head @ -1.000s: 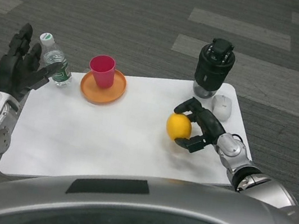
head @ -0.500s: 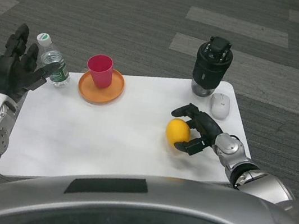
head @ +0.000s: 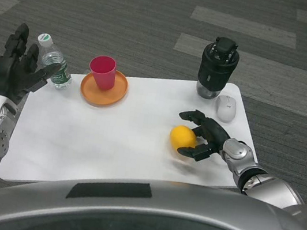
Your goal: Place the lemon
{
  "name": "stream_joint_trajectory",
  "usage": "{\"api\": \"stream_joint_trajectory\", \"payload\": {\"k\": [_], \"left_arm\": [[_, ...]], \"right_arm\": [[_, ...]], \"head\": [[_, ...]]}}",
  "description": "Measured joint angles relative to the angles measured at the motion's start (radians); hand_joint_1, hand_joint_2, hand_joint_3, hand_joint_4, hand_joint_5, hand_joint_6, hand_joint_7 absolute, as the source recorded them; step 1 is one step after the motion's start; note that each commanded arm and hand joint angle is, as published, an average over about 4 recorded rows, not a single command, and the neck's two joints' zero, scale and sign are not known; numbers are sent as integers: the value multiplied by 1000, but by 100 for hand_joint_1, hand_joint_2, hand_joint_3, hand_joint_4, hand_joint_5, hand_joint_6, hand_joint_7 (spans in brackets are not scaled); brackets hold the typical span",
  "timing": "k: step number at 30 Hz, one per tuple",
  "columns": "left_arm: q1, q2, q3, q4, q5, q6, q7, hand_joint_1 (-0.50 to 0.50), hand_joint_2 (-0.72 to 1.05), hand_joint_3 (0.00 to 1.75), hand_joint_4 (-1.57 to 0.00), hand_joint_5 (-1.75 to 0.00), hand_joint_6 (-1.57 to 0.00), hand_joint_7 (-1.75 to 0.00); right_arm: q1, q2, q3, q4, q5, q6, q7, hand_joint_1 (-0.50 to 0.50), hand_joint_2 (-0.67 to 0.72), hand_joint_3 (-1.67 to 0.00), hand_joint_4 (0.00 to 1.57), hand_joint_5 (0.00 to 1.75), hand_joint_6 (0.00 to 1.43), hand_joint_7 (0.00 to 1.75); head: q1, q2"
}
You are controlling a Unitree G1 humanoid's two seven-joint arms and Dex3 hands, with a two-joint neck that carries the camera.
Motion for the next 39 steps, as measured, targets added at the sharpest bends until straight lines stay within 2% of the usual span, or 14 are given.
{"api": "stream_joint_trajectory", "payload": {"k": [4, 15, 22, 25, 31, 34, 39], "left_arm": [[0, 0, 0, 0, 0, 0, 0, 50, 78, 9, 0, 0, 0, 0], [0, 1, 0, 0, 0, 0, 0, 50, 78, 9, 0, 0, 0, 0], [0, 1, 1, -1, 0, -1, 0, 50, 78, 4, 0, 0, 0, 0], [0, 1, 1, -1, 0, -1, 0, 50, 78, 7, 0, 0, 0, 0], [0, 1, 1, -2, 0, -2, 0, 50, 78, 9, 0, 0, 0, 0], [0, 1, 1, -2, 0, -2, 0, 50, 78, 9, 0, 0, 0, 0], [0, 1, 1, -1, 1, -2, 0, 50, 78, 7, 0, 0, 0, 0]], "right_arm": [[0, 0, -1, 0, 2, 0, 1, -29, -22, -56, 0, 107, 0, 42], [0, -3, -34, 1, 3, 0, 4, -29, -22, -56, 0, 107, 0, 38], [31, -7, -123, -32, -6, -9, -4, -29, -24, -52, 0, 107, 0, 28], [54, -7, -164, -62, -9, -31, -18, -29, -29, -48, 0, 107, 0, 28], [95, -8, -240, -150, -12, -64, -42, -29, -29, -50, 0, 107, 0, 28], [114, -5, -278, -190, -12, -80, -42, -26, -29, -56, 0, 107, 0, 28], [131, 10, -354, -225, 3, -133, -45, -7, -27, -48, 0, 95, 0, 28]], "head": [[0, 0], [-3, 3], [-12, 5], [-19, 9], [-30, 12], [-35, 15], [-62, 42]]}}
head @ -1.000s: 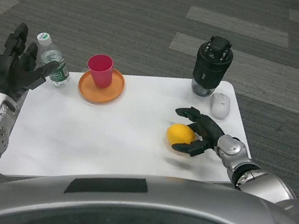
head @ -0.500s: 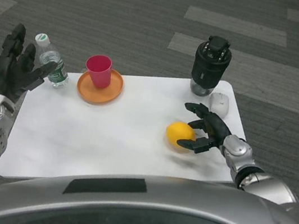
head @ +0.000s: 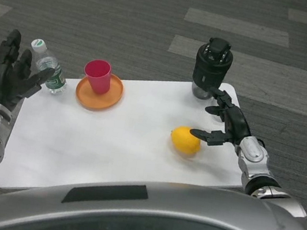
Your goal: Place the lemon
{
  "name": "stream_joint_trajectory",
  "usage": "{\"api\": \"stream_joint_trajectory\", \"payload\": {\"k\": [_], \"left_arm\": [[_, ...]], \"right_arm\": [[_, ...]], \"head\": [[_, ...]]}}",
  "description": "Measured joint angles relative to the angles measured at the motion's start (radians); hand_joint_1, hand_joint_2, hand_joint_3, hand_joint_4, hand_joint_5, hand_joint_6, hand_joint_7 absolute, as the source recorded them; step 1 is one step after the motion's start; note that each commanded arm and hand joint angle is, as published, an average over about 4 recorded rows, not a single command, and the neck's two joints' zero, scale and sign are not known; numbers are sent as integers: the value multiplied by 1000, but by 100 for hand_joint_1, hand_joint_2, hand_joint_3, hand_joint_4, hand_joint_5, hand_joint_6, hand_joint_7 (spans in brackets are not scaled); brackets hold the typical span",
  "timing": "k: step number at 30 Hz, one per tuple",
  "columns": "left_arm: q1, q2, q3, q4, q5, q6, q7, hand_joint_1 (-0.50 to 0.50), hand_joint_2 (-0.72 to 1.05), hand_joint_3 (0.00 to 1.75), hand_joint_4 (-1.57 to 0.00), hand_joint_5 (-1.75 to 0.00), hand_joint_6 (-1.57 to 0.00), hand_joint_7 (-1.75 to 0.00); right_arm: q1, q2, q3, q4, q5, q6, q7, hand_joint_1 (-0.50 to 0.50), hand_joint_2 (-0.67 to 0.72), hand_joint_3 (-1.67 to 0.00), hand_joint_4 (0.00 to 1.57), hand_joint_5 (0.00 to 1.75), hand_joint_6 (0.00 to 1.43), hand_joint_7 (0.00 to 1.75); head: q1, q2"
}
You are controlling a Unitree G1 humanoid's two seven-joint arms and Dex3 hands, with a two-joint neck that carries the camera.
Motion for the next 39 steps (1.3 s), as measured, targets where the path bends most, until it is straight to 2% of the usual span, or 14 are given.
{"api": "stream_joint_trajectory", "payload": {"k": [4, 9, 14, 16, 22, 24, 31, 36, 39], "left_arm": [[0, 0, 0, 1, 4, 0, 0, 50, 78, 4, 0, 0, 0, 0], [0, 0, 0, 1, 6, 0, 0, 50, 76, 4, 0, 0, 0, 0], [0, 0, 0, 2, 6, 0, 0, 50, 78, 9, 0, 0, 0, 0], [0, 0, 0, 2, 6, 0, 0, 50, 74, 9, 0, 0, 0, 0], [0, -1, 0, 2, 7, 0, 0, 50, 78, 4, 0, 0, 0, 0], [0, -2, 3, 2, 9, 0, 0, 50, 78, 7, 0, 0, 0, 0], [0, -5, 16, 2, 17, 0, 0, 50, 76, 7, 0, 0, 0, 0], [0, -7, 21, 2, 17, 0, 0, 50, 78, 9, 0, 0, 0, 0], [0, -8, 24, 2, 17, 0, 0, 50, 78, 9, 0, 0, 0, 0]], "right_arm": [[11, 7, -9, -54, 73, -34, -18, 4, -21, -42, 0, 85, 0, 28], [20, 7, 24, -118, 148, -43, -34, 16, -15, -34, 0, 70, 0, 21], [26, 6, 47, -164, 177, -45, -48, 19, -7, -32, 0, 68, 0, 21], [27, 6, 54, -174, 189, -45, -50, 21, -3, -32, 0, 68, 0, 21], [29, 6, 67, -207, 203, -46, -67, 21, -3, -28, 0, 68, 0, 17], [29, 5, 71, -213, 210, -46, -74, 21, -3, -28, 0, 73, 0, 21], [29, 2, 136, -241, 216, -46, -79, 21, 8, -26, 0, 78, 0, 21], [27, 23, 171, -285, 221, -47, -83, 20, 15, -24, 0, 78, 0, 21], [17, 34, 192, -286, 222, -47, -88, 17, 15, -26, 0, 78, 0, 19]], "head": [[-10, 10], [-21, 23], [-45, 37], [-52, 41], [-68, 53], [-73, 58], [-65, 68], [-50, 66], [-37, 70]]}}
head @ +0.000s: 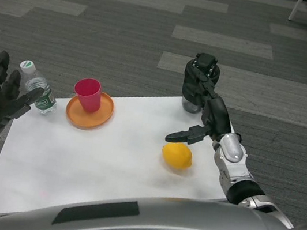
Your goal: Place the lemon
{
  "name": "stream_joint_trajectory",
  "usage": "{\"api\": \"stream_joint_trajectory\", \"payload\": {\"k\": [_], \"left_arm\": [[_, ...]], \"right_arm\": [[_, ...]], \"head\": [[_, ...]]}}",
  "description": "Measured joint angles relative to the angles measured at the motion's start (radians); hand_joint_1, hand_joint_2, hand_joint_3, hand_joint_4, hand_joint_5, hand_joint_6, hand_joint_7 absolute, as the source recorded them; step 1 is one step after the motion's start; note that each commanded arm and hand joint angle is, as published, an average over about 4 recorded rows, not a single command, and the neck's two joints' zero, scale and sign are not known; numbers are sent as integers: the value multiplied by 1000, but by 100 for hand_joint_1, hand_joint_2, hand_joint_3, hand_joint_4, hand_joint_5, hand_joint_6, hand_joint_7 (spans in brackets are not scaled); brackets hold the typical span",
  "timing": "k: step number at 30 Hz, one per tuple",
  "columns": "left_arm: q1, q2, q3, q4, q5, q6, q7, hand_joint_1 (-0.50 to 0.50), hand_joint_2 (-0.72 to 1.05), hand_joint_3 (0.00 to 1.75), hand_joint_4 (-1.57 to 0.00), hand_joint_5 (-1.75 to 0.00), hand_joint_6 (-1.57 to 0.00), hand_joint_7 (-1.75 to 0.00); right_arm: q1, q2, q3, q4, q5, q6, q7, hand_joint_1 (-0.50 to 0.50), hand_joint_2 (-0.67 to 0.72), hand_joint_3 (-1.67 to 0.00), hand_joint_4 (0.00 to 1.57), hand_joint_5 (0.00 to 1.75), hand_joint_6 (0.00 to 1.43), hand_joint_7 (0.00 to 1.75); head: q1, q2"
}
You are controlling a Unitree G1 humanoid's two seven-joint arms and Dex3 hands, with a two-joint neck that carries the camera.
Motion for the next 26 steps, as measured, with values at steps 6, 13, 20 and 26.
{"api": "stream_joint_trajectory", "payload": {"k": [6, 13, 20, 26], "left_arm": [[0, -13, 1, 0, -1, 1, 0, 50, 78, 9, 0, 0, 0, 0], [0, -19, 1, 0, -14, 1, 1, 50, 78, 9, 0, 0, 0, 0], [1, -27, 0, -1, -34, 1, 3, 50, 78, 9, 0, 0, 0, 0], [10, -29, 1, -4, -41, 1, 3, 50, 78, 6, 0, 0, 0, 0]], "right_arm": [[-32, 20, 23, 5, 1, 0, -2, 17, 15, -24, 0, 78, 0, 21], [-44, 24, 29, 12, 1, 0, -4, 17, 15, -24, 0, 78, 0, 17], [-57, 27, 41, 29, 2, -1, -4, 17, 15, -24, 0, 78, 0, 17], [-64, 27, 53, 31, 2, -1, -5, 17, 15, -24, 0, 78, 0, 21]], "head": [[18, 15], [45, 29], [62, 41], [67, 52]]}}
